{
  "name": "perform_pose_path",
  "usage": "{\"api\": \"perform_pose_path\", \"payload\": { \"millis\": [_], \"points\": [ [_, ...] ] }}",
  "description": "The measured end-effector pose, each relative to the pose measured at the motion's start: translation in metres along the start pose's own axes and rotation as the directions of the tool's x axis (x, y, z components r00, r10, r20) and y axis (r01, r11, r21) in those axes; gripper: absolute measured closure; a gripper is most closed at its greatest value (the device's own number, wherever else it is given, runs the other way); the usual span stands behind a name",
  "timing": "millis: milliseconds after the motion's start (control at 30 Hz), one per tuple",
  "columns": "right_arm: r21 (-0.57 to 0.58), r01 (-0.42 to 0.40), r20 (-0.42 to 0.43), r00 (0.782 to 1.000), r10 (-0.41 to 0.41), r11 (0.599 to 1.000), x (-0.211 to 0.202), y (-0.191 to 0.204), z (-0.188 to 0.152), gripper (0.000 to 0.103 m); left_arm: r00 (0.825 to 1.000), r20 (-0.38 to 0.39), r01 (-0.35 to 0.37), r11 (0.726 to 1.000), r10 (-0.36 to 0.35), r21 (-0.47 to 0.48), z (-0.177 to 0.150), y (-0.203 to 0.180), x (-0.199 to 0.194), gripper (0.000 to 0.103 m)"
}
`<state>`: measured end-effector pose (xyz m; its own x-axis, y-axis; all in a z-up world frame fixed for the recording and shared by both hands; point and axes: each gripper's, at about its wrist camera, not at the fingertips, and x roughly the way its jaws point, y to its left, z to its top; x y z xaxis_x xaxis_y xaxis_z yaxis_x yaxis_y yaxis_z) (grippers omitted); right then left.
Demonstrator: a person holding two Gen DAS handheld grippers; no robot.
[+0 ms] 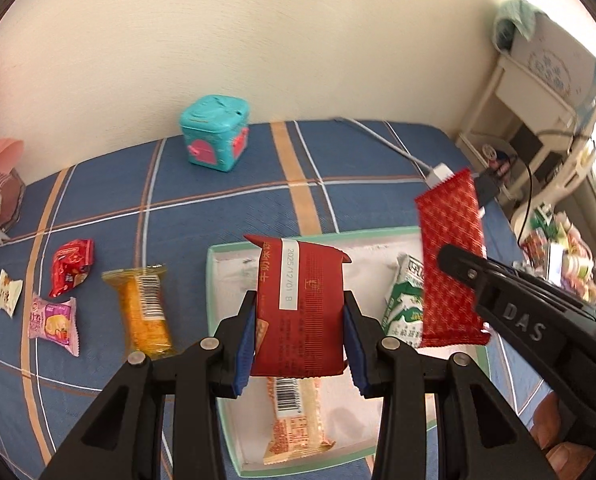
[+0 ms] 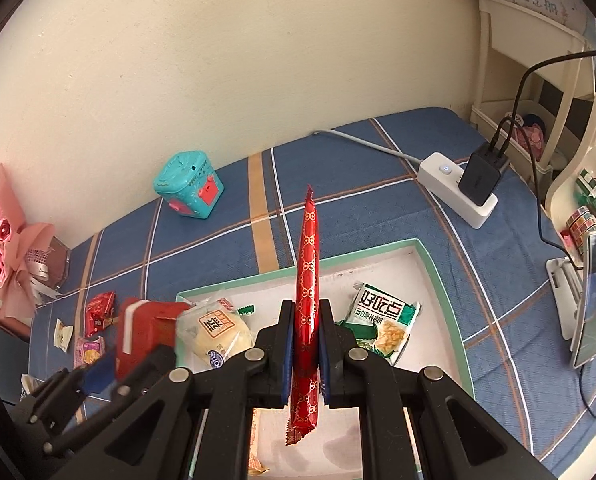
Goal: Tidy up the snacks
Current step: 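Carry the red pack with the left tool while the right tool carries the stick pack to the tray, then open the left tool over the tray while the right tool releases the stick pack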
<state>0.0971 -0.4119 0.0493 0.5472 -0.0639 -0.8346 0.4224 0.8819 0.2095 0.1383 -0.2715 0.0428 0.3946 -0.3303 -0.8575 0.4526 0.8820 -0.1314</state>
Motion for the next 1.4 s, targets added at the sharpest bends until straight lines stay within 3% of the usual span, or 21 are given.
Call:
{"api": "perform_pose_path", "payload": {
  "millis": [300, 733, 1133, 1400],
  "points": [
    [0.006, -0.002, -0.075, 0.997, 0.002, 1.000, 0.024, -0.002, -0.006, 0.091, 0.996, -0.085, -0.019, 0.995, 0.027, 0.094, -0.011, -0.028, 0.029, 0.062],
    [0.015, -0.001, -0.180, 0.984, 0.003, 1.000, 0.055, -0.004, -0.021, 0.091, 0.992, -0.126, 0.025, 0.997, -0.015, 0.077, -0.016, -0.026, 0.037, 0.062],
    [0.017, 0.014, -0.183, 0.983, -0.011, 1.000, 0.055, -0.004, -0.020, 0.089, 0.982, -0.167, 0.095, 0.995, -0.089, 0.027, -0.018, -0.023, 0.042, 0.061],
    [0.013, 0.018, -0.192, 0.981, -0.015, 1.000, 0.056, -0.004, -0.020, 0.089, 0.979, -0.185, 0.086, 0.996, -0.081, 0.020, -0.020, -0.021, 0.046, 0.061]
  ]
}}
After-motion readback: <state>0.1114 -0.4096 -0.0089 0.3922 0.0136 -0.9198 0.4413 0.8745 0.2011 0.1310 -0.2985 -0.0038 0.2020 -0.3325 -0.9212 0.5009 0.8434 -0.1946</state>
